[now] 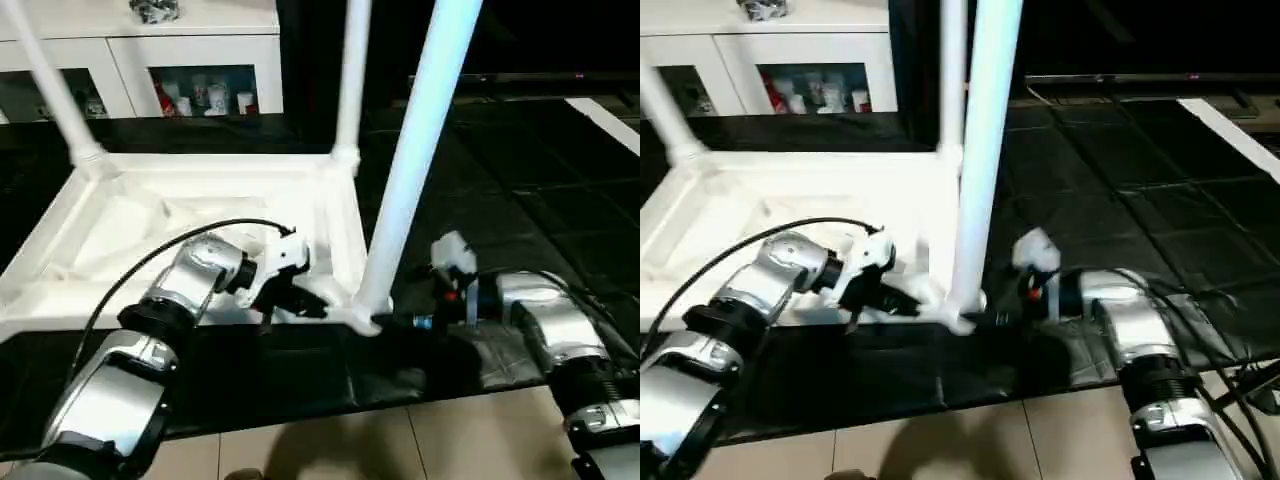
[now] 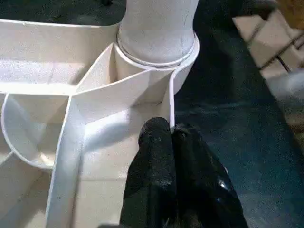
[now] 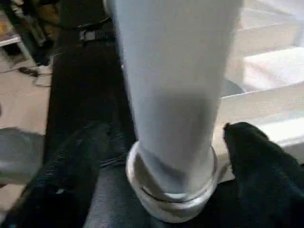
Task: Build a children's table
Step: Rotate leg to tighten
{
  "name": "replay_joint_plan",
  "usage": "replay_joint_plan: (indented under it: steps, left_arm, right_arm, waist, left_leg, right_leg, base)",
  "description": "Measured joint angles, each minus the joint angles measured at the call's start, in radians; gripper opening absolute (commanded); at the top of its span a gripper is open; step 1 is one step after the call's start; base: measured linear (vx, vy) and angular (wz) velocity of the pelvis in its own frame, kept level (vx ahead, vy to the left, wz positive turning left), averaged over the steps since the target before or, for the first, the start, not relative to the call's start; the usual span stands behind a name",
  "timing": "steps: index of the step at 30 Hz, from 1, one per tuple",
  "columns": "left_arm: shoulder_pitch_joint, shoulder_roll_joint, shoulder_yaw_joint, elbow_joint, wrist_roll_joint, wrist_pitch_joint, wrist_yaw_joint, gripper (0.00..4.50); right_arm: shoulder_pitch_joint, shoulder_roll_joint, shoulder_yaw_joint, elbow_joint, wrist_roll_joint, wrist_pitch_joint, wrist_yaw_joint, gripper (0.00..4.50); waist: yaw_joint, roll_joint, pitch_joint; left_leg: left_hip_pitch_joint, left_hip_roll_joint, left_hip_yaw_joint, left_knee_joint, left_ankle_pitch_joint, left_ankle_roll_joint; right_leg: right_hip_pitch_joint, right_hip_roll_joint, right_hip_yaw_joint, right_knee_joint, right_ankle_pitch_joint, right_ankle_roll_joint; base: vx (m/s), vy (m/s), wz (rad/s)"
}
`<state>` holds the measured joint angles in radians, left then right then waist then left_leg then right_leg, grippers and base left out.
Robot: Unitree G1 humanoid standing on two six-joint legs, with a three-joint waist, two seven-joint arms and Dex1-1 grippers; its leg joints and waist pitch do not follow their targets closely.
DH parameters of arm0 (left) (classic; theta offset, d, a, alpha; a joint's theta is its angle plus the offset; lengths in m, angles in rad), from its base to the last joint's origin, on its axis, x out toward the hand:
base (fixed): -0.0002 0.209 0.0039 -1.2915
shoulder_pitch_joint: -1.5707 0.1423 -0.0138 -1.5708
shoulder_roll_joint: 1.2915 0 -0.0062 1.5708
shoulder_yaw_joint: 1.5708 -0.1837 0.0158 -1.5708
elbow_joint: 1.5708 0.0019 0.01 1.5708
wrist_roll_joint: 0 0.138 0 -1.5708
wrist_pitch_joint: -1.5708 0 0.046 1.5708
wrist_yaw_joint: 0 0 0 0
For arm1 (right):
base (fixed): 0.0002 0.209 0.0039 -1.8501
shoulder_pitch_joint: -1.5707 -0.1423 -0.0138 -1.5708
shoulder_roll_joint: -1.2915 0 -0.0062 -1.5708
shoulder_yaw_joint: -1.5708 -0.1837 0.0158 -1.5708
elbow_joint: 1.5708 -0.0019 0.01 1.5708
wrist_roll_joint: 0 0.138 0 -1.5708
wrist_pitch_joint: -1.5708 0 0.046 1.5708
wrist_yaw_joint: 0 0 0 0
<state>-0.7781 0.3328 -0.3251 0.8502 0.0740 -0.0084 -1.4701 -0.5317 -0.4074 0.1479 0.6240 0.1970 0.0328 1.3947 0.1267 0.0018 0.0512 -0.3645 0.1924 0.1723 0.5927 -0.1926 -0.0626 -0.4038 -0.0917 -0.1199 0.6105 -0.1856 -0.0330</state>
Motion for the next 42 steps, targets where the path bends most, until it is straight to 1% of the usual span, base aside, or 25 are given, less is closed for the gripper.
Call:
replay_joint_plan:
  steps: [1, 3, 4, 5, 7, 9, 12, 16, 18, 19, 23, 29, 33, 35, 36, 37, 39, 40, 42]
  left_arm:
    - [0.002, 0.003, -0.005, -0.005, 0.001, -0.005, -0.013, 0.0]
    - [0.003, 0.003, -0.011, -0.01, 0.003, -0.012, -0.03, 0.0]
    - [0.004, 0.003, -0.019, -0.017, 0.003, -0.014, -0.035, 0.0]
    - [0.005, 0.003, -0.022, -0.023, 0.003, -0.014, -0.038, 0.0]
    - [0.008, 0.002, -0.024, -0.033, 0.003, -0.012, -0.045, 0.0]
    - [0.013, 0.001, -0.024, -0.041, 0.003, -0.011, -0.046, 0.0]
    - [0.018, 0.001, -0.024, -0.049, 0.001, -0.01, -0.049, 0.0]
    - [0.025, 0.004, -0.026, -0.063, 0.0, -0.007, -0.055, 0.0]
    - [0.028, 0.007, -0.027, -0.069, -0.001, -0.006, -0.06, 0.0]
    - [0.029, 0.008, -0.028, -0.071, -0.001, -0.006, -0.063, 0.0]
    - [0.031, 0.01, -0.027, -0.08, -0.002, 0.008, -0.063, 0.0]
    - [0.031, -0.001, -0.013, -0.076, -0.012, 0.044, -0.049, 0.0]
    - [0.023, -0.018, 0.017, -0.048, -0.005, 0.092, 0.034, 0.0]
    - [0.016, -0.036, 0.042, -0.024, 0.0, 0.124, 0.118, 0.0]
    - [0.005, -0.053, 0.057, -0.004, 0.003, 0.144, 0.176, 0.0]
    - [-0.014, -0.077, 0.064, 0.018, 0.012, 0.168, 0.243, 0.0]
    - [-0.025, -0.119, 0.082, 0.037, 0.013, 0.205, 0.332, 0.0]
    - [-0.028, -0.146, 0.096, 0.046, 0.013, 0.227, 0.39, 0.0]
    - [-0.045, -0.194, 0.132, 0.076, 0.012, 0.254, 0.511, 0.0]
  right_arm:
    - [-0.011, 0.001, 0.006, 0.012, -0.002, -0.002, 0.01, 3.68]
    - [-0.02, 0.004, 0.015, 0.017, -0.007, -0.006, 0.017, 3.64]
    - [-0.021, 0.008, 0.018, 0.017, -0.008, -0.006, 0.028, 3.46]
    - [-0.021, 0.012, 0.019, 0.018, -0.008, -0.006, 0.034, 3.46]
    - [-0.021, 0.019, 0.025, 0.018, -0.007, -0.004, 0.052, 3.24]
    - [-0.022, 0.021, 0.029, 0.019, -0.007, -0.004, 0.068, 3.13]
    - [-0.024, 0.021, 0.037, 0.02, -0.004, -0.003, 0.089, 2.82]
    - [-0.024, 0.022, 0.046, 0.035, 0.002, -0.003, 0.112, 2.66]
    - [-0.024, 0.022, 0.047, 0.039, 0.002, -0.003, 0.119, 2.35]
    - [-0.024, 0.023, 0.047, 0.039, 0.003, -0.004, 0.12, 2.28]
    - [-0.025, 0.023, 0.047, 0.039, 0.003, -0.013, 0.121, 2.11]
    - [-0.016, 0.039, 0.036, 0.028, 0.004, 0.001, 0.101, 2.07]
    - [-0.007, 0.056, 0.009, 0.023, -0.009, 0.014, -0.022, 2.05]
    - [-0.007, 0.091, -0.016, 0.023, -0.031, 0.047, -0.147, 2.02]
    - [-0.007, 0.117, -0.038, 0.023, -0.044, 0.064, -0.236, 2.02]
    - [-0.008, 0.146, -0.061, 0.024, -0.056, 0.08, -0.346, 2.01]
    - [-0.013, 0.186, -0.09, 0.028, -0.079, 0.098, -0.493, 2.0]
    - [-0.026, 0.218, -0.109, 0.044, -0.091, 0.11, -0.591, 2.0]
    - [-0.069, 0.277, -0.142, 0.092, -0.118, 0.121, -0.777, 1.99]
  waist:
    - [0.002, 0.0, 0.0]
    - [0.007, 0.0, 0.0]
    - [0.011, 0.0, 0.0]
    - [0.014, 0.0, 0.0]
    - [0.017, 0.0, 0.0]
    - [0.018, -0.001, 0.0]
    - [0.018, -0.001, 0.0]
    - [0.018, -0.001, 0.0]
    - [0.018, -0.001, 0.0]
    - [0.018, -0.001, 0.0]
    - [0.018, -0.002, 0.0]
    - [0.017, -0.001, 0.0]
    - [0.011, -0.001, -0.001]
    - [0.004, -0.001, -0.001]
    - [-0.004, -0.001, -0.001]
    - [-0.015, -0.001, -0.001]
    - [-0.03, 0.0, -0.001]
    - [-0.041, 0.0, -0.002]
    - [-0.055, -0.001, -0.002]
  left_leg:
    - [0.0, 0.0, 0.0, 0.0, 0.0, 0.0]
    - [0.0, 0.0, 0.0, 0.0, 0.0, 0.0]
    - [0.0, 0.0, 0.0, 0.0, 0.0, 0.0]
    - [0.0, 0.0, 0.0, 0.0, 0.0, 0.0]
    - [0.0, 0.0, 0.0, 0.0, 0.0, 0.0]
    - [0.0, 0.0, 0.0, 0.0, 0.0, 0.0]
    - [0.0, 0.0, 0.0, 0.0, 0.0, 0.0]
    - [0.0, 0.0, 0.0, 0.001, 0.0, 0.0]
    - [0.0, 0.0, 0.0, 0.001, 0.0, 0.0]
    - [0.0, 0.0, 0.0, 0.001, 0.0, 0.0]
    - [0.0, 0.0, 0.0, 0.001, 0.0, 0.0]
    - [0.0, 0.0, 0.0, 0.002, 0.0, 0.0]
    - [0.002, 0.0, 0.0, 0.003, -0.001, -0.005]
    - [0.01, 0.0, 0.0, 0.003, -0.001, -0.006]
    - [0.013, 0.0, 0.0, 0.003, 0.0, -0.007]
    - [0.015, 0.0, 0.0, 0.003, 0.0, -0.008]
    - [0.016, 0.0, 0.0, 0.003, 0.0, -0.008]
    - [0.017, -0.001, 0.0, 0.002, -0.001, -0.008]
    - [0.017, -0.001, 0.001, 0.002, 0.0, -0.008]
  right_leg:
    - [0.0, 0.0, 0.0, 0.0, 0.0, 0.0]
    - [0.0, 0.0, 0.0, 0.0, 0.0, 0.0]
    - [0.0, 0.0, 0.0, 0.0, 0.0, 0.0]
    - [0.0, 0.0, 0.0, 0.0, 0.0, 0.0]
    - [0.0, 0.0, 0.0, 0.0, 0.0, 0.0]
    - [0.0, 0.0, 0.0, 0.0, 0.0, 0.0]
    - [0.0, 0.0, 0.0, 0.0, 0.0, 0.0]
    - [0.0, 0.0, 0.0, 0.0, 0.0, 0.0]
    - [0.0, 0.0, 0.0, 0.0, 0.0, 0.0]
    - [0.0, 0.0, 0.0, 0.001, 0.0, 0.0]
    - [0.0, 0.0, 0.0, 0.001, 0.0, 0.0]
    - [0.001, 0.0, 0.0, 0.002, 0.0, 0.0]
    - [0.003, 0.0, 0.001, 0.005, 0.001, -0.001]
    - [0.009, 0.0, 0.001, 0.004, 0.0, 0.0]
    - [0.011, 0.0, 0.001, 0.004, -0.001, 0.002]
    - [0.013, 0.0, 0.001, 0.003, -0.003, 0.006]
    - [0.017, 0.0, 0.001, -0.001, -0.003, 0.006]
    - [0.019, 0.0, 0.002, -0.002, -0.003, 0.006]
    - [0.019, 0.0, 0.002, -0.002, -0.003, 0.006]
  base:
    - [0.0, 0.0, 0.0]
    - [0.0, 0.0, 0.0]
    - [0.0, 0.0, 0.0]
    - [0.0, 0.0, 0.0]
    - [0.0, 0.0, 0.0]
    - [0.0, 0.0, 0.0]
    - [0.0, 0.0, 0.0]
    - [0.0, 0.0, 0.0]
    - [0.0, 0.0, 0.0]
    - [0.0, 0.0, 0.0]
    - [0.0, 0.0, 0.0]
    - [0.0, 0.0, 0.0]
    - [0.0, 0.0, 0.0]
    - [0.0, 0.0, 0.0]
    - [0.0, 0.0, 0.0]
    - [0.0, 0.0, 0.0]
    - [0.0, 0.0, 0.0]
    - [0.0, 0.0, 0.0]
    - [0.0, 0.0, 0.0]
